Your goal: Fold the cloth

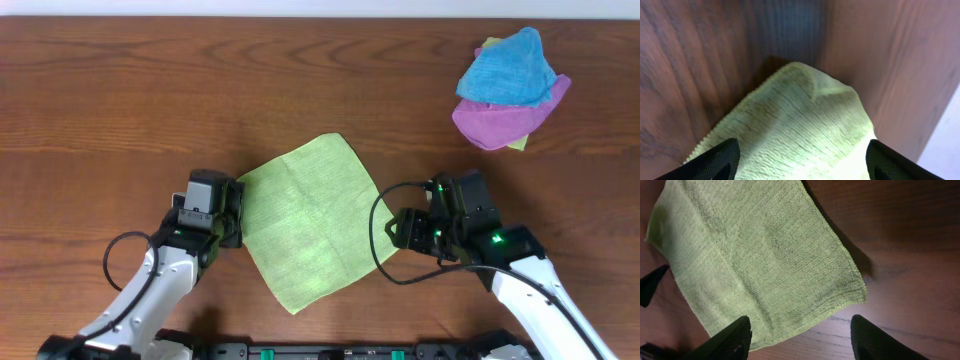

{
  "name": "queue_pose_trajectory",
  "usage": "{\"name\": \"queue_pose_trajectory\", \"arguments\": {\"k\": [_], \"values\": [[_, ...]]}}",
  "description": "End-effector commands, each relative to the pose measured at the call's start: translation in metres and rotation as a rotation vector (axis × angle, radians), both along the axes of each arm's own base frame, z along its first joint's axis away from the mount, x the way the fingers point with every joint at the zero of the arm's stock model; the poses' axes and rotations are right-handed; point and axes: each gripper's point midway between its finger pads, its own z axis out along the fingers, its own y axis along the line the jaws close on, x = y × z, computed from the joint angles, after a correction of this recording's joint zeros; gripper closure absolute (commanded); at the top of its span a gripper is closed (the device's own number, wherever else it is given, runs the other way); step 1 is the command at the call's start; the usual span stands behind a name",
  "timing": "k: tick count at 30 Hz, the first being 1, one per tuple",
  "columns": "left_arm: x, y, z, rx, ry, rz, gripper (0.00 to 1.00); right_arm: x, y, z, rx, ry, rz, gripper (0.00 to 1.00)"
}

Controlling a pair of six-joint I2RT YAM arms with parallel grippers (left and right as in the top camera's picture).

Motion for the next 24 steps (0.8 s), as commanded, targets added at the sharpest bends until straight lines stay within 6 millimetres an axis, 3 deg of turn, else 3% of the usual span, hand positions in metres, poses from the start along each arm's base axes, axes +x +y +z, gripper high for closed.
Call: {"name": "queue_pose_trajectory", "arguments": {"k": [1, 8, 12, 14, 24], "values": [[0.000, 0.008, -0.008, 0.031, 0.024, 0.029, 0.15, -0.001, 0.000, -0.002, 0.009, 0.006, 0.007, 0.36], [0.005, 0.008, -0.020, 0.040, 0.033, 0.034, 0.14, -0.002, 0.001, -0.001, 0.014, 0.008, 0.010, 0.35], [0.010, 0.007, -0.025, 0.039, 0.029, 0.034, 0.30, -0.002, 0.001, -0.001, 0.015, 0.008, 0.010, 0.36], [0.013, 0.008, -0.027, 0.043, 0.023, 0.037, 0.33, -0.002, 0.001, -0.001, 0.015, 0.009, 0.010, 0.36], [0.047, 0.019, -0.033, 0.044, -0.072, 0.094, 0.32, -0.004, 0.005, 0.000, 0.040, 0.016, 0.022, 0.36]]}}
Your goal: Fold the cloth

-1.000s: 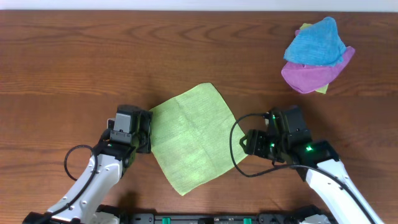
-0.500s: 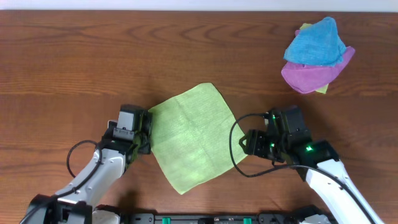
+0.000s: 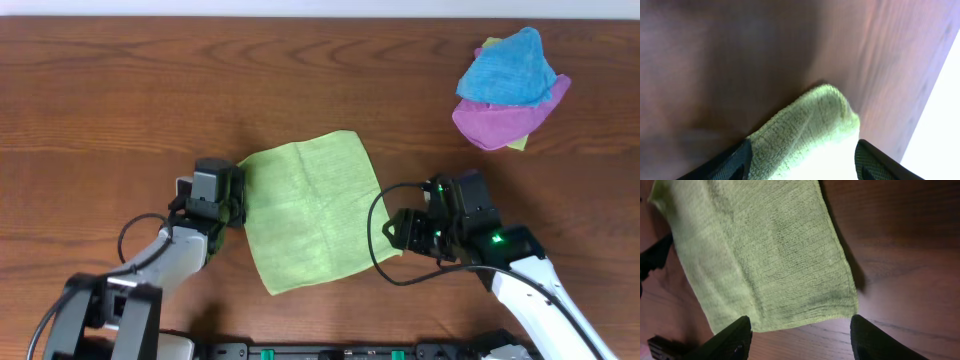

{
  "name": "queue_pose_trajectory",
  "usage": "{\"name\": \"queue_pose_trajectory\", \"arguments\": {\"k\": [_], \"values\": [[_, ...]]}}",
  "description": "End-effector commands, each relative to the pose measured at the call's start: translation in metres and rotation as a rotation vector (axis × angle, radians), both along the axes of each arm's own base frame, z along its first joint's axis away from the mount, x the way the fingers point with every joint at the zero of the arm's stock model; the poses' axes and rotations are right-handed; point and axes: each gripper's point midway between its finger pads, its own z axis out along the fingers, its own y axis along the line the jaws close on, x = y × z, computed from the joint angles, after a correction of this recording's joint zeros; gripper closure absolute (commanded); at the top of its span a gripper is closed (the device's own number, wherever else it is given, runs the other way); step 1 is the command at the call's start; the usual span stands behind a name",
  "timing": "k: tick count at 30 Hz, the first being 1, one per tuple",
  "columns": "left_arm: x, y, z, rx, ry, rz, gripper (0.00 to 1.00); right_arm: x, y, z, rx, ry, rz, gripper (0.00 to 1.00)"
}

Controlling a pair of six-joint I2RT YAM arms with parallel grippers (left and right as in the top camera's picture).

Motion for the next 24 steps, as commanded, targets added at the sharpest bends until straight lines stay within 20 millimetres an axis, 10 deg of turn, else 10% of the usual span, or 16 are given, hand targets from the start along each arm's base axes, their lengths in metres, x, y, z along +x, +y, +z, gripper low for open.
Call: {"name": "queue_pose_trajectory", "arguments": {"k": [1, 17, 24], "values": [[0.001, 0.018, -0.020, 0.035, 0.042, 0.052, 0.32, -0.001, 0.000, -0.002, 0.008, 0.006, 0.007, 0.36], [0.143, 0.025, 0.005, 0.086, -0.130, -0.080, 0.23, 0.021, 0.009, 0.013, 0.081, -0.070, -0.047, 0.36], [0.174, 0.036, 0.050, 0.178, -0.272, -0.266, 0.14, 0.023, 0.010, 0.014, 0.093, -0.067, -0.064, 0.34]]}}
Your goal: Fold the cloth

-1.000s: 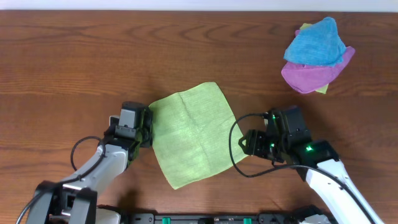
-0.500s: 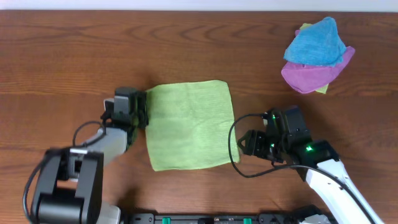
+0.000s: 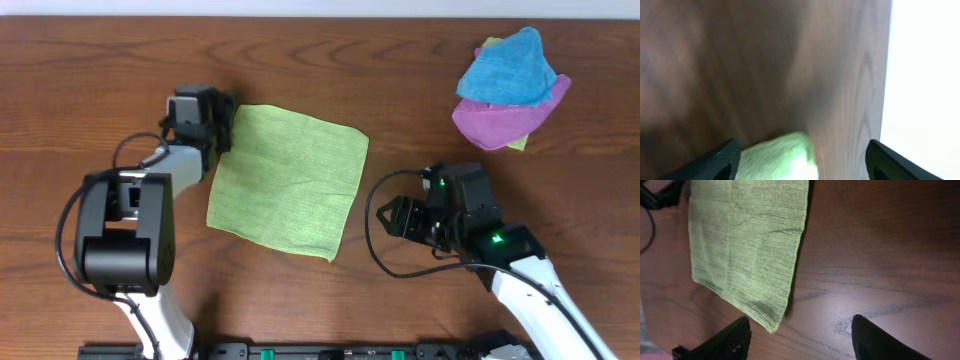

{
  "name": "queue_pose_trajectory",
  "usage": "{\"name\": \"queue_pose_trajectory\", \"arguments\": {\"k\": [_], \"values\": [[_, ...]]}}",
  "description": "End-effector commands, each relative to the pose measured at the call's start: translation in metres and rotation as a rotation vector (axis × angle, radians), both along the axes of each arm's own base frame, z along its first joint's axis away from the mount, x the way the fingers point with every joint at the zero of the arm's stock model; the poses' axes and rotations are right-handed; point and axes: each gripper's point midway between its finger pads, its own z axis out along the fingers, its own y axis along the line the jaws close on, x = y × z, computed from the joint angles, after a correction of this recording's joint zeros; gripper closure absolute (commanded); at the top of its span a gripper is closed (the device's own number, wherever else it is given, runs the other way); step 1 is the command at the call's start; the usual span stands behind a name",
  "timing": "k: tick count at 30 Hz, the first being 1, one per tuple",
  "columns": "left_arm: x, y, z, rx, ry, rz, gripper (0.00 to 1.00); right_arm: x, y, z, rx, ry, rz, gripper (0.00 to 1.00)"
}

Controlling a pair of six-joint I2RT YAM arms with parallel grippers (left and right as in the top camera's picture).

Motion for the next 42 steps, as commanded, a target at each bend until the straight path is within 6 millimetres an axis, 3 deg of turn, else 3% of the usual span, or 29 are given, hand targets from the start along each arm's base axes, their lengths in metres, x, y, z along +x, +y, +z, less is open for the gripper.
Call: {"name": "queue_pose_trajectory", "arguments": {"k": [1, 5, 10, 14, 19, 24, 34, 42], "values": [[0.009, 0.008, 0.031, 0.076, -0.073, -0.117, 0.13, -0.002, -0.001, -0.002, 0.021, 0.031, -0.030, 0.34], [-0.008, 0.028, 0.051, 0.140, -0.035, -0.133, 0.09, -0.011, 0.013, 0.002, 0.104, 0.078, 0.003, 0.30], [-0.048, 0.046, 0.055, 0.169, 0.095, -0.162, 0.02, -0.032, 0.027, -0.010, 0.147, 0.181, 0.007, 0.29], [-0.083, 0.048, 0.043, 0.136, 0.220, -0.239, 0.02, -0.046, 0.039, -0.029, 0.208, 0.229, -0.003, 0.29], [-0.128, 0.054, 0.022, 0.102, 0.390, -0.318, 0.02, -0.044, 0.047, -0.042, 0.310, 0.216, -0.053, 0.30], [-0.154, 0.049, 0.014, 0.113, 0.465, -0.420, 0.03, -0.044, 0.047, -0.046, 0.331, 0.221, -0.080, 0.30], [-0.198, 0.037, -0.014, 0.066, 0.580, -0.495, 0.02, -0.033, 0.051, -0.037, 0.368, 0.178, -0.091, 0.30], [-0.216, 0.019, -0.034, -0.017, 0.569, -0.521, 0.10, -0.032, 0.052, -0.035, 0.382, 0.180, -0.098, 0.30]]}}
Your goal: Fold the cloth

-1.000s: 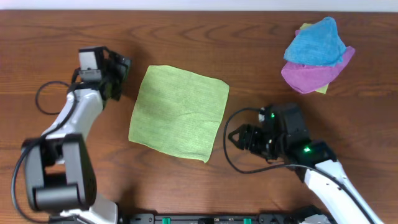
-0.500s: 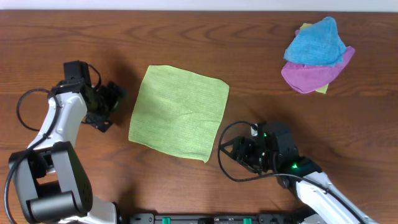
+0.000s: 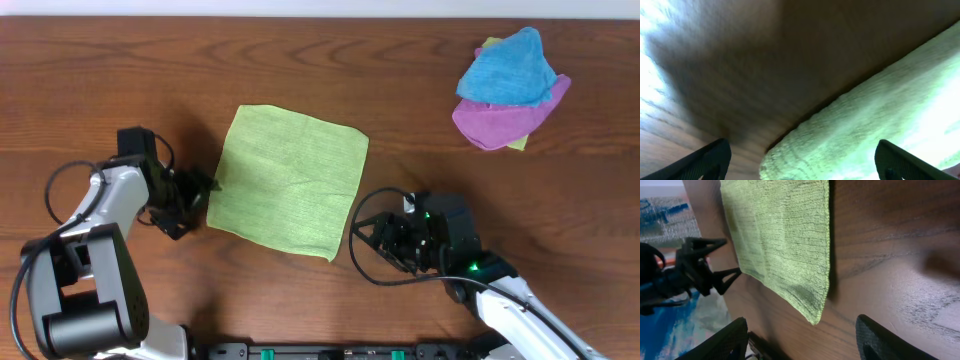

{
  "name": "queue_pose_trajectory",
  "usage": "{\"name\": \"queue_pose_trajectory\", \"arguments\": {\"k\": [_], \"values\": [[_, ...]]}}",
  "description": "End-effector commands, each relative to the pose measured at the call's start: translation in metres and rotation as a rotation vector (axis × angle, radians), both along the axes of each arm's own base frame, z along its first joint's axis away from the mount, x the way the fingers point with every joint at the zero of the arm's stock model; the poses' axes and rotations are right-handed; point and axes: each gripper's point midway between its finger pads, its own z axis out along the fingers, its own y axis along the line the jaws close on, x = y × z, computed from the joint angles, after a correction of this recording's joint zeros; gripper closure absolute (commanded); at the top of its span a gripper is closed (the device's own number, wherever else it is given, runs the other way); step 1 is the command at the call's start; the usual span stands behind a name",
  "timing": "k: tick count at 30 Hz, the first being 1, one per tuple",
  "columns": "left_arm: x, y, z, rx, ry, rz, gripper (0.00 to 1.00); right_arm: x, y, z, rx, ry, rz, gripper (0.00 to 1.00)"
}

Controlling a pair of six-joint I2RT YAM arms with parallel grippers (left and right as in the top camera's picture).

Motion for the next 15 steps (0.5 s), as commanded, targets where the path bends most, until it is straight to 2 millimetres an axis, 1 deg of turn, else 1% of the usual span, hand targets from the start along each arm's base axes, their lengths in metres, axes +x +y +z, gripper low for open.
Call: {"name": "queue_pose_trajectory", "arguments": {"k": [1, 4, 10, 11, 13, 15], "values": [[-0.005, -0.010, -0.005, -0.051, -0.008, -0.018, 0.12, -0.003, 0.003, 0.000, 0.014, 0.018, 0.006, 0.30], [-0.009, -0.014, -0.010, -0.067, -0.010, -0.010, 0.18, -0.004, 0.004, 0.001, 0.017, 0.019, 0.010, 0.31], [-0.015, -0.026, -0.023, -0.068, -0.014, -0.017, 0.39, -0.005, 0.005, 0.001, 0.024, 0.021, 0.016, 0.31], [-0.016, -0.028, -0.024, -0.069, -0.014, -0.018, 0.45, -0.005, 0.005, 0.002, 0.027, 0.022, 0.019, 0.31], [-0.017, -0.032, -0.026, -0.070, -0.013, -0.021, 0.64, -0.005, 0.005, 0.002, 0.026, 0.023, 0.019, 0.31], [-0.017, -0.034, -0.026, -0.072, -0.010, -0.021, 0.90, -0.006, 0.005, 0.001, 0.025, 0.024, 0.020, 0.31]]}}
